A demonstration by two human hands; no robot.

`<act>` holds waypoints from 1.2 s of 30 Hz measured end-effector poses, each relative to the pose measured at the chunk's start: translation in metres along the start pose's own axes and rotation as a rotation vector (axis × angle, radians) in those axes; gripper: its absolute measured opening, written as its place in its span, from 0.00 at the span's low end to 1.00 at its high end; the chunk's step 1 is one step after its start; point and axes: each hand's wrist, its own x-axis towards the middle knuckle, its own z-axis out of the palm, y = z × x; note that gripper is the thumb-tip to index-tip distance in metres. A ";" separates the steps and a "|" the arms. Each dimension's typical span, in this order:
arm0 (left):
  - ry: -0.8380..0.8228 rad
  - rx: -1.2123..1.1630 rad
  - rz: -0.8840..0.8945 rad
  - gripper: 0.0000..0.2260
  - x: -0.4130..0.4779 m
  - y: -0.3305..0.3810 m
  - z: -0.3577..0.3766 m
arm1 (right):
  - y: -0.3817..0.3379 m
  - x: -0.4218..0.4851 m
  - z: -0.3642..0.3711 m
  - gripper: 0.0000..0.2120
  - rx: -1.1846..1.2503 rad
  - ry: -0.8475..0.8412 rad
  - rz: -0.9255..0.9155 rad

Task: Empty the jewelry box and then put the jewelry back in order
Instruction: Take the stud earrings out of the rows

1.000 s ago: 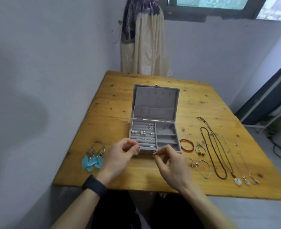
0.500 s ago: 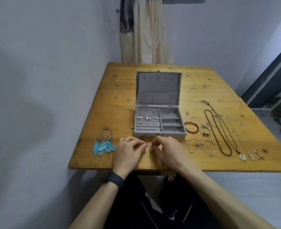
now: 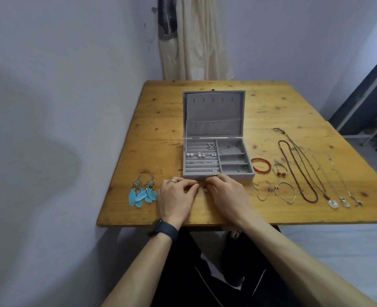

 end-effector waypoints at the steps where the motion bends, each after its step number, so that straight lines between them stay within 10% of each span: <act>1: 0.001 -0.010 0.004 0.10 -0.001 0.000 0.000 | 0.001 -0.002 0.001 0.11 0.011 0.028 0.006; 36: -0.015 0.141 0.093 0.11 -0.001 -0.001 0.001 | 0.005 -0.023 0.018 0.12 0.049 0.084 0.000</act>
